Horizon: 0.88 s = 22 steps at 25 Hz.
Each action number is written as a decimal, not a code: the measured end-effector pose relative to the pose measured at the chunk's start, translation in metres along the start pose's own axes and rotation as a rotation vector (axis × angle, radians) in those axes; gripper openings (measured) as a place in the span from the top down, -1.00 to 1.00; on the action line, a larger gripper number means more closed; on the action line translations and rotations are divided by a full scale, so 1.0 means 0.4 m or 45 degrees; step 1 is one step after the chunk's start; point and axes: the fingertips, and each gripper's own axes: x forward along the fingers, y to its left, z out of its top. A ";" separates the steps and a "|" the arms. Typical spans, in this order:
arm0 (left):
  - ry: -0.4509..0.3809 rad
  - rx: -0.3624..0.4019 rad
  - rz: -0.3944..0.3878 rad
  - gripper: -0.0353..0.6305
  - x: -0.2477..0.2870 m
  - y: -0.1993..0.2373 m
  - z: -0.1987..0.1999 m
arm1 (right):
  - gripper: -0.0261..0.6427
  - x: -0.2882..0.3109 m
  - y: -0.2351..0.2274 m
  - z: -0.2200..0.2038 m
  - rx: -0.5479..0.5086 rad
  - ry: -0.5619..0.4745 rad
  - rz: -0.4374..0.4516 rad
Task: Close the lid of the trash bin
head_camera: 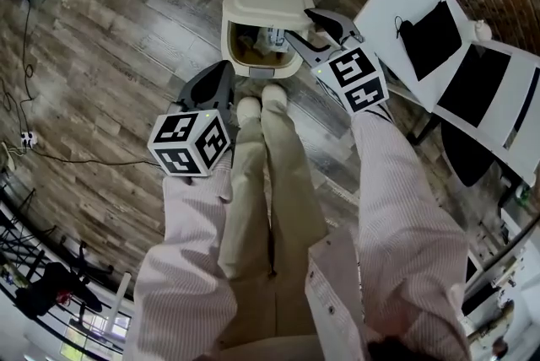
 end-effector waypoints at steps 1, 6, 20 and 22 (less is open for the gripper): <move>0.003 0.003 -0.003 0.91 -0.001 0.002 -0.004 | 0.29 0.001 0.004 -0.007 0.004 0.005 -0.002; 0.029 0.015 -0.018 0.91 -0.011 0.010 -0.030 | 0.29 0.005 0.027 -0.031 -0.006 0.024 -0.004; 0.071 0.044 -0.061 0.91 -0.026 0.021 -0.071 | 0.29 0.006 0.114 -0.107 -0.058 0.130 0.063; 0.074 0.048 -0.065 0.91 -0.027 0.025 -0.075 | 0.30 0.009 0.123 -0.118 -0.063 0.141 0.064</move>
